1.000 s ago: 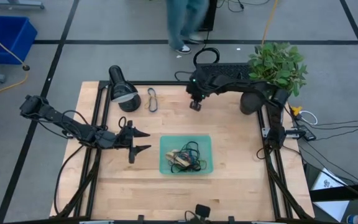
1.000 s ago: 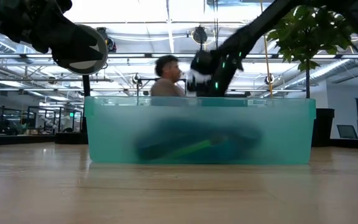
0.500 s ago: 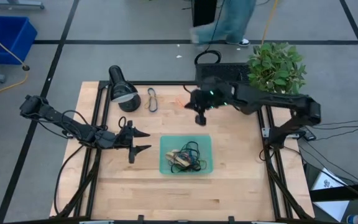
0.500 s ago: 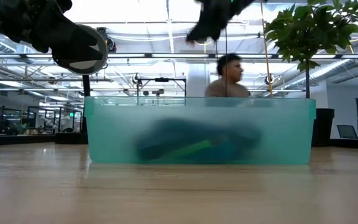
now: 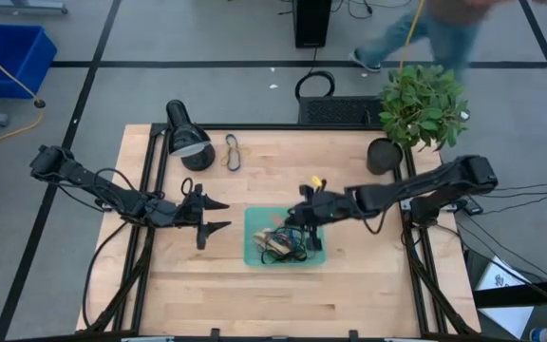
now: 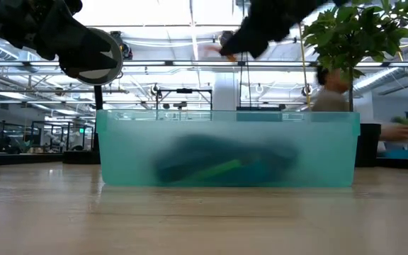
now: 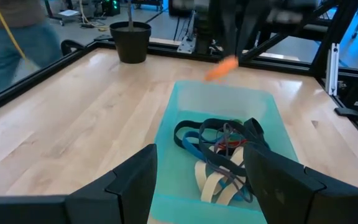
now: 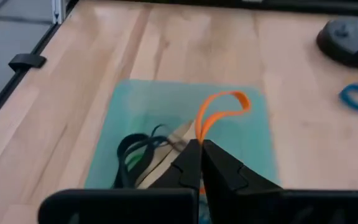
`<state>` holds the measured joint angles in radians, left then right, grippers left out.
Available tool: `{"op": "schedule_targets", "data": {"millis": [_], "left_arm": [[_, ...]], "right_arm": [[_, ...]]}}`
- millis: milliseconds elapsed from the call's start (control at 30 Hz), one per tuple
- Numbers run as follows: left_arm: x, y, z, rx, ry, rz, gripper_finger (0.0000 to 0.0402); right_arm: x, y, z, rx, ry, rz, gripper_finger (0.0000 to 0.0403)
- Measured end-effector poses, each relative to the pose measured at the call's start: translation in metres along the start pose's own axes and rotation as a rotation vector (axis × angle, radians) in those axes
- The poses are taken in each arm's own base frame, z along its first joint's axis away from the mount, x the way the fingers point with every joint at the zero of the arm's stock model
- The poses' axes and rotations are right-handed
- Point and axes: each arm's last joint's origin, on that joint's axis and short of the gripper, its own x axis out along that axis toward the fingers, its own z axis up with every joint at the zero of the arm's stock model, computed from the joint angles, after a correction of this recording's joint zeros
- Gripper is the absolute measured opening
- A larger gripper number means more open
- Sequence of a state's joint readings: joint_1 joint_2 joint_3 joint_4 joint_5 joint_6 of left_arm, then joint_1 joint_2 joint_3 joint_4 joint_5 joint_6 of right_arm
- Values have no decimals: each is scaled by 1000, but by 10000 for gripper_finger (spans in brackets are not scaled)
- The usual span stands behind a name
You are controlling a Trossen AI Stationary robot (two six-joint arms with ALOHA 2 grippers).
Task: Pick and place rubber bands into bin
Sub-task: Put the orange rubber band into the green bin
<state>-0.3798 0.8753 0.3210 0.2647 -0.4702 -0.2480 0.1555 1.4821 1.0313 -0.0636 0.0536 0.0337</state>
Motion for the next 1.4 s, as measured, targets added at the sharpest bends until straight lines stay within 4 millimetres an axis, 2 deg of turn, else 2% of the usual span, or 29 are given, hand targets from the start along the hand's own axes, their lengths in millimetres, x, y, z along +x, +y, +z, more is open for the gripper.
{"op": "schedule_targets", "data": {"millis": [233,467,800,900,1067,1233,1400], "left_arm": [[0,0,0,-1,-1,-1,246],[0,0,0,7,0,0,246],[0,0,0,11,-1,5,246],[0,0,0,11,-2,9,246],[0,0,0,15,-2,9,246],[0,0,0,10,-1,9,246],[0,0,0,7,1,2,246]], "right_arm": [[13,4,-63,111,-17,16,0],[17,4,-99,151,55,11,0],[22,4,-104,164,82,11,0],[23,5,-102,171,150,4,0],[27,6,-85,127,178,2,0],[43,7,-79,107,255,-2,0],[65,10,-83,77,337,18,0]]}}
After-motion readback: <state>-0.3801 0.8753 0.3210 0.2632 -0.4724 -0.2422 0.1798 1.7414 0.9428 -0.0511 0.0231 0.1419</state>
